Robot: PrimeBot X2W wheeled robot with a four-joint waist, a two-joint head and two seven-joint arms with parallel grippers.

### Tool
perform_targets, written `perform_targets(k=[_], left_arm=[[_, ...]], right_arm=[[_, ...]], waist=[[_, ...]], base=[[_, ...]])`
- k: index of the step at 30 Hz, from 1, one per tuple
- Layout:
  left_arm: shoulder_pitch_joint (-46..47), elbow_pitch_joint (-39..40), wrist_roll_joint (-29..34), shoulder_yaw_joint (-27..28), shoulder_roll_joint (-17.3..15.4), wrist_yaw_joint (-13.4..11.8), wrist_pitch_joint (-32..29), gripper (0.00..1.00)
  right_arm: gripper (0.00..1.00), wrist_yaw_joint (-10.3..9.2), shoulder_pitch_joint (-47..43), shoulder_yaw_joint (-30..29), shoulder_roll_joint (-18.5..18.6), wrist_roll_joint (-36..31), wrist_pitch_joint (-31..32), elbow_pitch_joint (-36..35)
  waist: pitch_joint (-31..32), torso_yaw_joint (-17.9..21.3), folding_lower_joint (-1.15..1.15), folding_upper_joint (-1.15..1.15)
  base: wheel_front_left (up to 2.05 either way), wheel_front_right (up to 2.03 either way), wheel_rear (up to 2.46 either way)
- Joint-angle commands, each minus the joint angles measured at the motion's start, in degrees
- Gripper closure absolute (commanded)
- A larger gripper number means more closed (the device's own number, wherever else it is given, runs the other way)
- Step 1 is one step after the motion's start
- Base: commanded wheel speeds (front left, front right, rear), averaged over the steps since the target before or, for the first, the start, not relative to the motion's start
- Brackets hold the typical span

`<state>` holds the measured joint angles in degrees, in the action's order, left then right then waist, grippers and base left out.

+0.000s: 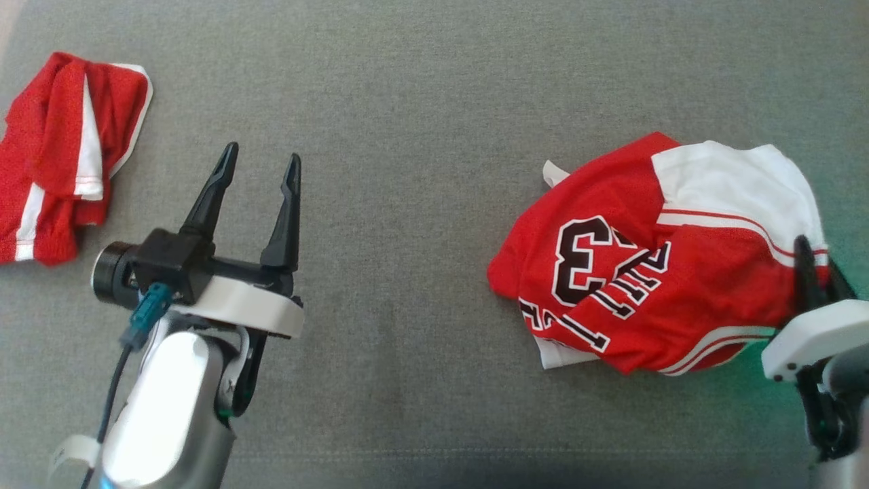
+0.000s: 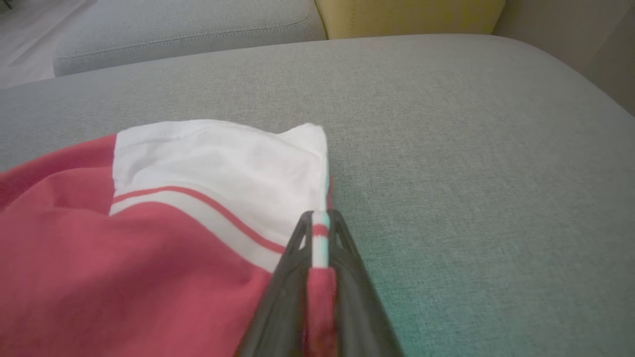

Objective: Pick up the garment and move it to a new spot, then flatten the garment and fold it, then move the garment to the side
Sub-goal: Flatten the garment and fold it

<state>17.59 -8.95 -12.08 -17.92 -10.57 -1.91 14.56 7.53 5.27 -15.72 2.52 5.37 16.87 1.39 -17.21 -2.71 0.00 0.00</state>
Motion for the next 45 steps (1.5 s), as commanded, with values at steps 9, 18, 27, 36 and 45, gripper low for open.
perform_targets(k=[9, 18, 27, 36, 45], left_arm=[[-0.9, 0.7, 1.0, 2.8, -0.9, -0.3, 0.4, 0.00], [-2.9, 0.2, 0.7, 3.3, -1.1, -1.1, 0.4, 0.00], [-4.9, 0.0, 0.1, 2.9, -1.0, -1.7, 0.2, 0.00], [-5.6, 0.5, -0.2, 2.6, -1.5, -2.2, -0.2, 0.00], [-3.7, 1.2, -1.1, -0.2, -0.2, -0.3, -2.6, 0.00]], right_arm=[[0.00, -0.04, -1.1, 3.7, 0.4, 2.0, -10.4, -6.9], [0.00, -0.04, -2.2, 10.6, 0.4, 1.5, -12.9, -11.3], [0.00, -0.04, -3.5, 15.6, 0.4, 2.2, -12.2, -11.6], [0.00, -0.04, -4.0, 15.4, 0.4, 2.9, -12.0, -11.2], [0.00, -0.04, -3.2, 15.8, 0.4, 3.1, -11.6, -10.9]], waist=[[1.6, 0.5, 0.00, 0.00], [4.5, 0.7, 0.00, 0.00], [6.8, 0.5, 0.00, 0.00], [7.3, 0.5, 0.00, 0.00], [6.0, 1.4, 0.00, 0.00]], base=[[0.00, 0.00, 0.00], [0.00, 0.00, 0.00], [0.00, 0.00, 0.00], [0.00, 0.00, 0.00], [0.00, 0.00, 0.00]])
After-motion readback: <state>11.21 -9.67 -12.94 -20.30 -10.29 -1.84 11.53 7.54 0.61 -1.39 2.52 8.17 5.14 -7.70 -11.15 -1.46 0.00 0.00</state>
